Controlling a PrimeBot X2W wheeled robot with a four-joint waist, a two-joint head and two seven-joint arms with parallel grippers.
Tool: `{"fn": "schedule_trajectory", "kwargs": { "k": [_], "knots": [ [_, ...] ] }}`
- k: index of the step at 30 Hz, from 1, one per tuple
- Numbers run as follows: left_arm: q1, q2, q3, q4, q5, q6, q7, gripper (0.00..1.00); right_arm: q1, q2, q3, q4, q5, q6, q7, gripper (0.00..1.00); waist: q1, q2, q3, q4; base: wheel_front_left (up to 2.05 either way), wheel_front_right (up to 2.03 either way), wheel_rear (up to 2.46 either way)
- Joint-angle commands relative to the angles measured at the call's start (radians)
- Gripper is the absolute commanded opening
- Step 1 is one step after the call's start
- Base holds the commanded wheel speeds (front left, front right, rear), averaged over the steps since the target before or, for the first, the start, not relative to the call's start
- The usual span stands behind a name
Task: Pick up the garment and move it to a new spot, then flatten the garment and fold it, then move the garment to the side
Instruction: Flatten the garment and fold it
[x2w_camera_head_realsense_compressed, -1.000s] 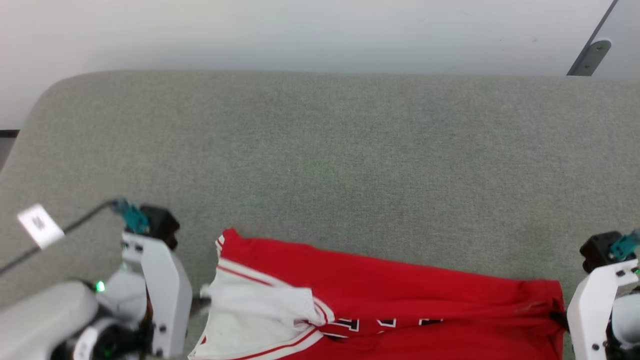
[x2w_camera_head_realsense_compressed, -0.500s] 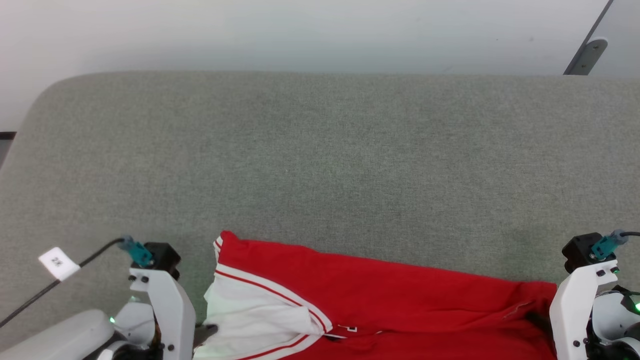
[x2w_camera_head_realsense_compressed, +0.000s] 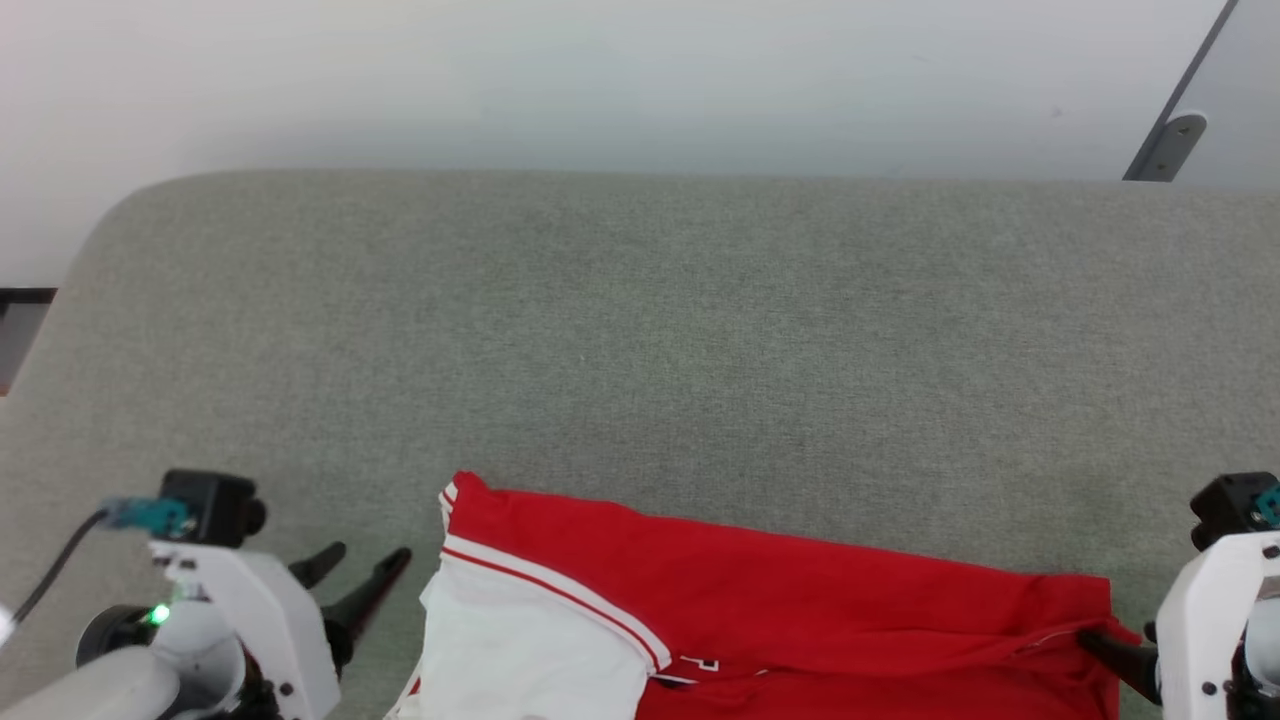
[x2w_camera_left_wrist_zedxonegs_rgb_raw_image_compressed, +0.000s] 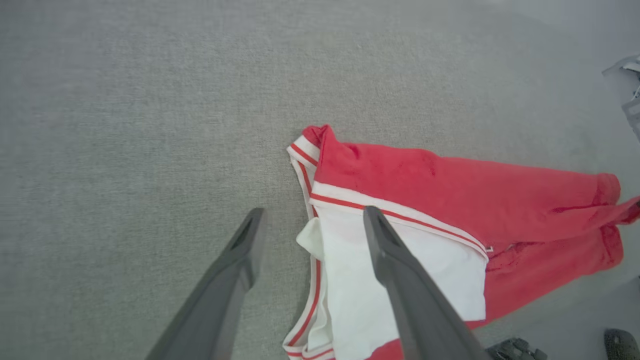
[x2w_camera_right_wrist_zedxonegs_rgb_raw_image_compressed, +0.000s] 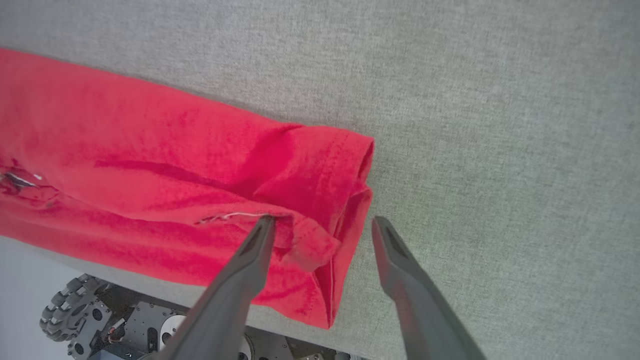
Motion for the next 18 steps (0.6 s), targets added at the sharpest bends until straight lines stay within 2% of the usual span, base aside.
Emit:
{"fn": "schedule_trajectory", "kwargs": {
  "k": [1,7,12,18],
  "knots": [
    [0.019,0.002,0.005,0.002,0.006,-0.001,-0.020,1.00,0.008,0.003,-0.006,0.003,-0.008,-0.002,0.004,1.00,0.0000,0.0000,-0.003,0.005,0.00,0.00,0.00],
    [0.105,0.002,0.063,0.035,0.023,-0.016,-0.257,1.00,0.019,-0.009,-0.026,0.059,-0.014,-0.002,-0.002,1.00,0.0000,0.0000,-0.004,0.027,0.00,0.00,0.00],
    [0.170,-0.030,0.157,0.091,0.070,-0.025,-0.328,1.00,-0.002,-0.010,-0.012,0.138,-0.002,-0.002,-0.024,1.00,0.0000,0.0000,0.000,0.048,0.00,0.00,0.00],
    [0.297,-0.157,0.454,0.151,0.273,-0.031,-0.329,1.00,-0.030,-0.007,0.025,0.253,0.012,-0.002,-0.067,1.00,0.0000,0.0000,0.003,0.077,0.00,0.00,0.00]
  ]
}}
